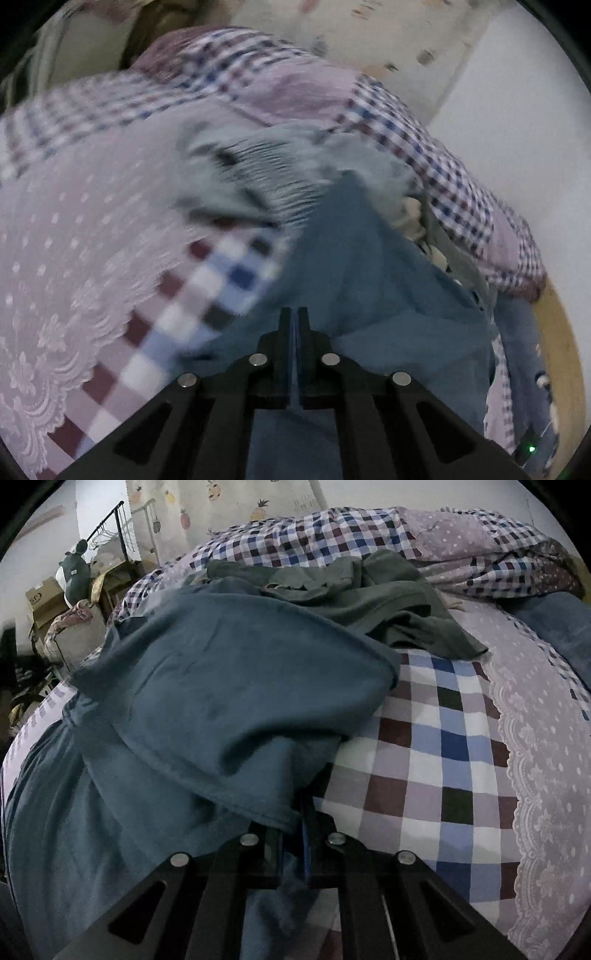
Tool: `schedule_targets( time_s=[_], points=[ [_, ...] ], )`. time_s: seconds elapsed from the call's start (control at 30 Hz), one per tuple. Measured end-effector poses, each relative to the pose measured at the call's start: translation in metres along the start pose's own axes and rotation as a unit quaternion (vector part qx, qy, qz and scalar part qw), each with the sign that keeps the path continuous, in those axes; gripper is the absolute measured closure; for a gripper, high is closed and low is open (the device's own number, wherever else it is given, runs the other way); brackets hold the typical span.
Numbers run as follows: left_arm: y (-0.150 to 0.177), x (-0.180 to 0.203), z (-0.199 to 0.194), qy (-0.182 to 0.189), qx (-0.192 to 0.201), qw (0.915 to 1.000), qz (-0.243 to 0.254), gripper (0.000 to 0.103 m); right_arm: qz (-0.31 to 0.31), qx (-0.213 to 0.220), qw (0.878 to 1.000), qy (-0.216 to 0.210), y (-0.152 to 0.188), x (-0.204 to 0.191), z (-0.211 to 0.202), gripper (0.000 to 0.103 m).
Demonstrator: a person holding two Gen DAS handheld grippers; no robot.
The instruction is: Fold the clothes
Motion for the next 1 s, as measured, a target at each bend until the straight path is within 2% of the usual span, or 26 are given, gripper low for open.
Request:
schedule_targets(
  time_s=[0.07, 0.17, 0.23, 0.3, 0.33, 0.37, 0.4, 0.43, 0.47, 0.53, 0.63, 0.73, 0.8, 0.83, 0.87, 0.93, 1.0],
  points=[
    [0.002, -0.013, -0.002, 0.008, 0.005, 0.9999, -0.012, 0.103, -0.005, 0.0, 1.0, 0.006, -0.001, 0.0, -0.001, 0.097],
    [0.002, -0.012, -0.004, 0.016, -0.002, 0.9999, 0.002, 0.103, -0.009, 0.0, 1.0, 0.012, -0.001, 0.0, -0.001, 0.097],
    [0.001, 0.001, -0.006, 0.034, -0.006, 0.9992, 0.021, 0.102, -0.008, -0.002, 1.0, 0.011, -0.001, 0.0, 0.0, 0.097],
    [0.003, 0.027, -0.007, 0.049, -0.013, 0.9967, 0.063, 0.097, -0.008, -0.003, 1.0, 0.011, 0.001, -0.001, -0.001, 0.097],
    [0.005, 0.04, -0.006, 0.051, -0.017, 0.9945, 0.09, 0.088, -0.008, -0.003, 1.0, 0.011, 0.002, -0.001, -0.002, 0.097],
    [0.009, 0.056, -0.003, 0.048, -0.02, 0.9911, 0.122, 0.069, -0.007, -0.004, 1.0, 0.01, 0.002, -0.001, -0.002, 0.096],
    [0.014, 0.073, -0.001, 0.041, -0.023, 0.9861, 0.159, 0.059, -0.007, -0.004, 1.0, 0.01, 0.002, -0.001, -0.001, 0.096],
    [0.02, 0.09, 0.001, 0.034, -0.024, 0.9797, 0.196, 0.044, -0.007, -0.004, 1.0, 0.01, 0.002, -0.001, -0.001, 0.096],
    [0.028, 0.108, 0.005, 0.027, -0.023, 0.9718, 0.233, 0.038, -0.006, -0.005, 1.0, 0.009, 0.002, -0.001, -0.001, 0.095],
    [0.04, 0.135, 0.013, 0.006, -0.023, 0.9568, 0.29, 0.037, -0.006, -0.005, 1.0, 0.008, 0.002, -0.001, 0.0, 0.095],
    [0.053, 0.158, 0.033, -0.043, -0.027, 0.9344, 0.353, 0.037, -0.004, -0.006, 1.0, 0.007, 0.003, 0.0, 0.0, 0.095],
    [0.062, 0.162, 0.058, -0.084, -0.04, 0.9162, 0.39, 0.038, -0.003, -0.007, 1.0, 0.006, 0.003, 0.0, 0.001, 0.095],
    [0.068, 0.164, 0.072, -0.108, -0.049, 0.9038, 0.411, 0.054, -0.002, -0.008, 1.0, 0.005, 0.003, 0.0, 0.001, 0.095],
    [0.069, 0.163, 0.074, -0.11, -0.053, 0.9033, 0.411, 0.084, -0.001, -0.008, 1.0, 0.003, 0.003, 0.001, 0.001, 0.095],
    [0.067, 0.161, 0.075, -0.108, -0.053, 0.9067, 0.404, 0.099, 0.001, -0.008, 1.0, 0.001, 0.003, 0.001, 0.001, 0.095],
    [0.059, 0.158, 0.073, -0.1, -0.046, 0.9163, 0.385, 0.099, 0.005, -0.008, 1.0, -0.004, 0.003, 0.002, 0.001, 0.095],
    [0.037, 0.153, 0.061, -0.086, -0.019, 0.9346, 0.345, 0.099, 0.008, -0.008, 1.0, -0.008, 0.003, 0.002, 0.001, 0.095]
  ],
)
Point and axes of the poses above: each gripper's, at about its wrist camera, not at the fingertips, and z roughly the way its jaws point, x to its right, y to its underside, the point moved 10 cm from there along z, roughly the way its jaws point, and after that the axes turned 7 degrees about z, right-handed, at the moved point
